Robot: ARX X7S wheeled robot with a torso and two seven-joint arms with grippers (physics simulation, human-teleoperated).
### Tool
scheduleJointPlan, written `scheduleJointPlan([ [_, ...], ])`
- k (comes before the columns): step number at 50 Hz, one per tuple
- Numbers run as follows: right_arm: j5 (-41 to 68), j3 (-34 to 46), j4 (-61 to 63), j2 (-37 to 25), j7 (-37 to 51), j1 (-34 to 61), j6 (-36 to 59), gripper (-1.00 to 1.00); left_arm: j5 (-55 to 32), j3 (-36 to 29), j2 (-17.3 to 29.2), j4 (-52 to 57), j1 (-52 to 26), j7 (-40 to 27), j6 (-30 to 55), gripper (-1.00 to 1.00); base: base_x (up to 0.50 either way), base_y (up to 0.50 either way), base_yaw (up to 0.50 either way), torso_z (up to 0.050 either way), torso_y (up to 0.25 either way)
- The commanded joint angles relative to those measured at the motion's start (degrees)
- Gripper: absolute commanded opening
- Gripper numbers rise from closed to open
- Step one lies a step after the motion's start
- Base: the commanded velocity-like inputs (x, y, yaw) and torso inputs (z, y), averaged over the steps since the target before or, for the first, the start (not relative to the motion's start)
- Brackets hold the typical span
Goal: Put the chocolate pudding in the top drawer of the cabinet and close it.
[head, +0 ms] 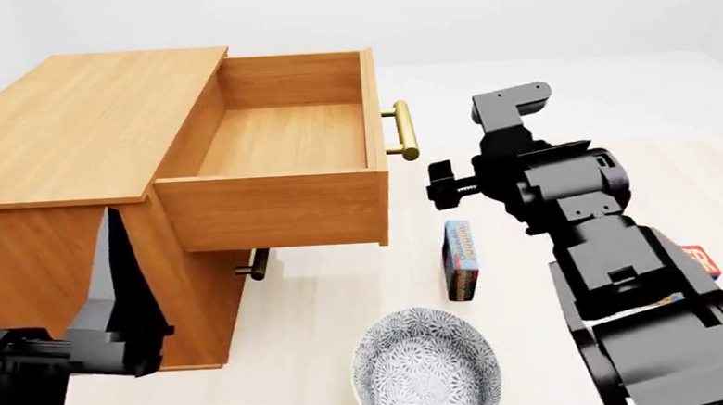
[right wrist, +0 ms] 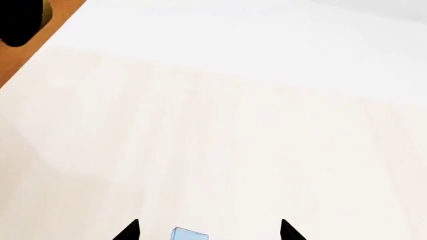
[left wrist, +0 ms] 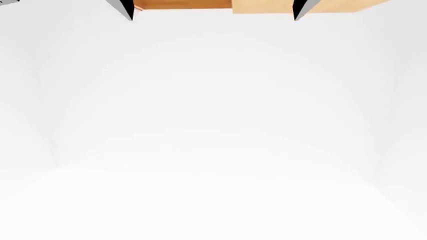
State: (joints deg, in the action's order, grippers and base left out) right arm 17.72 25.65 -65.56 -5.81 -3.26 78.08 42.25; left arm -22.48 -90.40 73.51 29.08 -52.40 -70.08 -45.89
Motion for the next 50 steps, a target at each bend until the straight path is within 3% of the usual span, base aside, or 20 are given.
scheduleJointPlan([
  [1, -7.56, -4.26, -9.40, 2.53, -4.40, 2.71, -1.32, 1.00, 0.51, 0.42, -0.58, -0.68, 0.28, -0.39, 0.63, 1.00, 0.00, 0.00, 0.00, 0.000, 0.000],
  [22, -15.25, -17.24, -9.42, 3.03, -5.99, 0.61, 0.87, 1.00, -0.18, 0.58, -1.76, -1.95, 0.73, 0.67, 1.24, 1.00, 0.00, 0.00, 0.00, 0.000, 0.000],
  [50, -17.48, -17.90, -9.43, 3.31, -7.48, -2.61, 3.06, 1.00, -0.67, 0.85, -2.02, -2.15, 1.45, 2.10, 0.55, 1.00, 0.00, 0.00, 0.00, 0.000, 0.000],
])
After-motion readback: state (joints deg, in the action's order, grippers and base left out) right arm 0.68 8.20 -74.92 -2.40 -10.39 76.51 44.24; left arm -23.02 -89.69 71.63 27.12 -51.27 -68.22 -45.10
